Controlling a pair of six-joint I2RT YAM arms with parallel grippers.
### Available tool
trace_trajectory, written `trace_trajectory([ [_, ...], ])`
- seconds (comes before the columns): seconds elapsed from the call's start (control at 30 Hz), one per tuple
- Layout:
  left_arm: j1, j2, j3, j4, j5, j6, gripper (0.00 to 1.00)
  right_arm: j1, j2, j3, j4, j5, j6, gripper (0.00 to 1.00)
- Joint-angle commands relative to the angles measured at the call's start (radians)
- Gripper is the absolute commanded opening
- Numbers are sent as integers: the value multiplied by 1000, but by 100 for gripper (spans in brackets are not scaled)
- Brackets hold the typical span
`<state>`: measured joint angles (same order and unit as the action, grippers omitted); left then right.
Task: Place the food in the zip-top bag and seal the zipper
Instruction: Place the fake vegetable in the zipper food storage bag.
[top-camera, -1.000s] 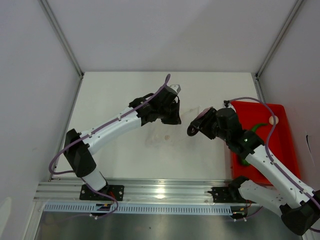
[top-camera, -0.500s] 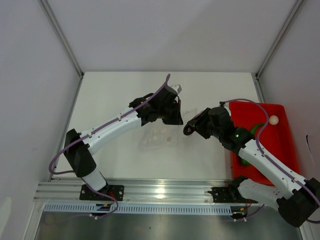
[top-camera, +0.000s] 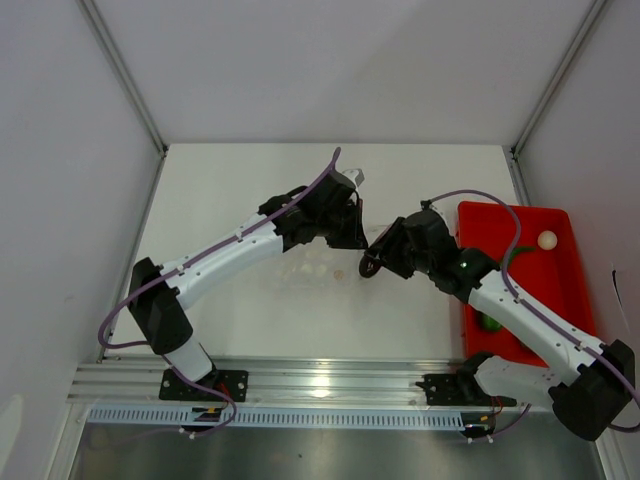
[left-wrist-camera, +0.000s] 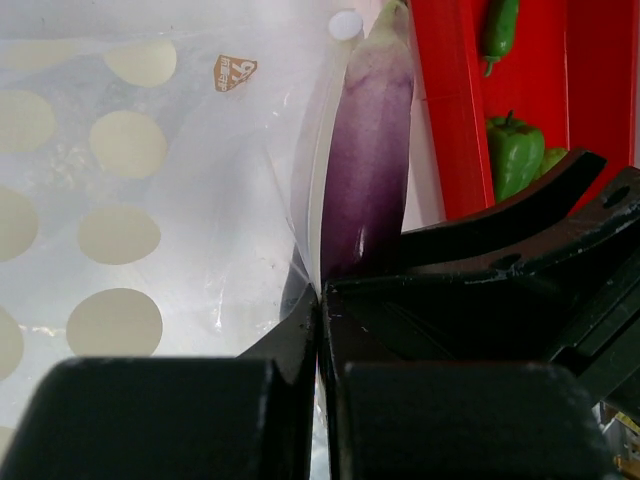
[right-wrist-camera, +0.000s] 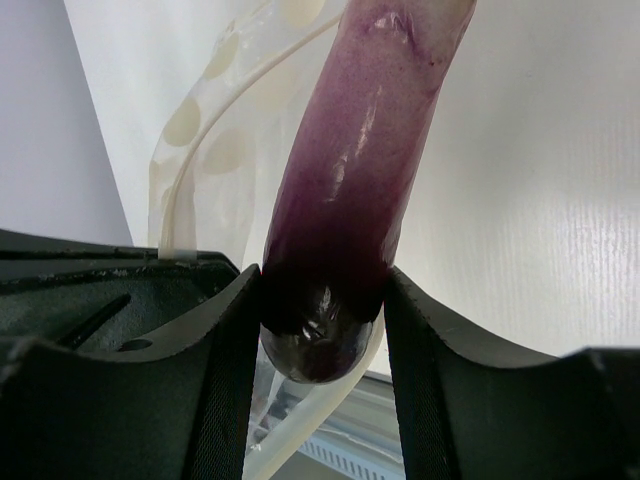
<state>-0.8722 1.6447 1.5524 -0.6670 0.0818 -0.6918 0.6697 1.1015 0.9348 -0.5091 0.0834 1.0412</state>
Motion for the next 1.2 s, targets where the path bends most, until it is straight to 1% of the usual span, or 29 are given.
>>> trace_trajectory([
  [0.0,-4,-6,34,26,1,0,1,11,3,70,-29,-25,-90,20],
  [0.17,-4,-3,29,18,-8,50,1,5,3,114,-123,-82,-216,21],
  [0.23,-5,-5,28,17,-17,67,0,-11,-9,113,-140,-122,-237,21],
  [0.4,-5,-40,-35,72,-1,113,1,-90,-17,101,-157,-313,-308,21],
  [0.5,-5,-59,-75,102,-4,136,1,-139,-22,93,-160,-437,-329,21],
  [0.63,-13,-83,-113,141,-17,155,0,-177,-28,69,-148,-528,-328,21],
  [0.73,-24,-88,-124,165,-33,173,1,-179,-28,48,-123,-582,-311,21],
  [1.03,-24,-51,-66,112,-106,184,1,-162,-81,36,-158,-628,-305,21],
  [1.17,-24,-40,-57,106,-102,186,1,-162,-114,27,-175,-632,-297,21],
])
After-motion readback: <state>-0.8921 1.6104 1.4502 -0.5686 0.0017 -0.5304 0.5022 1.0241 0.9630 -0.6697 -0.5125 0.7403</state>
